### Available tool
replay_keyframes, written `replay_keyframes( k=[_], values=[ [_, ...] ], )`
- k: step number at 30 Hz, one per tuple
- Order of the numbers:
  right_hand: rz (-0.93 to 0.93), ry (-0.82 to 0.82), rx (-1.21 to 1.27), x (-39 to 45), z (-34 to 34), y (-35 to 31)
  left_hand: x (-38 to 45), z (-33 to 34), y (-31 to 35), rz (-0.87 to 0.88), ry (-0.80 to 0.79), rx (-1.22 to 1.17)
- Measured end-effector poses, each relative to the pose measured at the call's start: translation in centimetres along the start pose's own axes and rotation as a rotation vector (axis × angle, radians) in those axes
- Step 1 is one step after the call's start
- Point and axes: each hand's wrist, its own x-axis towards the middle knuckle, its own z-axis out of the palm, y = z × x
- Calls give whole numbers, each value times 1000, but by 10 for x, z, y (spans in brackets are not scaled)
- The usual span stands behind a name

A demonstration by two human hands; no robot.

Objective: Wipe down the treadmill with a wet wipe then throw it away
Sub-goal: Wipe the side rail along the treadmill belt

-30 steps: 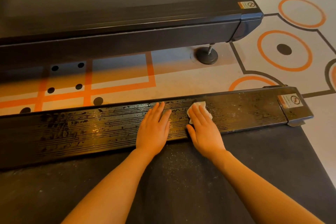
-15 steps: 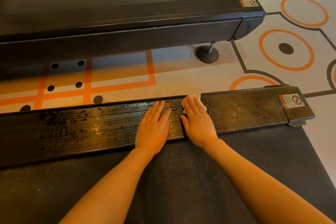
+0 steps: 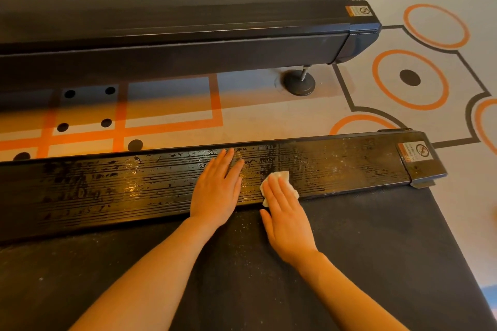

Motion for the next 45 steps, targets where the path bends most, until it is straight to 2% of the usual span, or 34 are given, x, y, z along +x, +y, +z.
replay_keyframes(
  k=[9,17,21,27,33,40,45],
  values=[
    [80,48,13,47,-22,32,1,-4,0,-11,-46,-45],
    [72,122,36,7,-7,21,1,-5,2,-6,-30,-18],
    [81,105,81,-13,2,24,1,-3,7,-29,-6,-2],
    [72,114,41,14,-9,35,13,-1,28,4,-15,2],
    [71,94,41,61,-28,48,33,6,46,-35,-39,-36],
    [28,49,20,87,-43,60,33,9,47,-47,-88,61],
    [-29,-59,-37,108,-64,75,34,8,48,-54,-108,88]
  ],
)
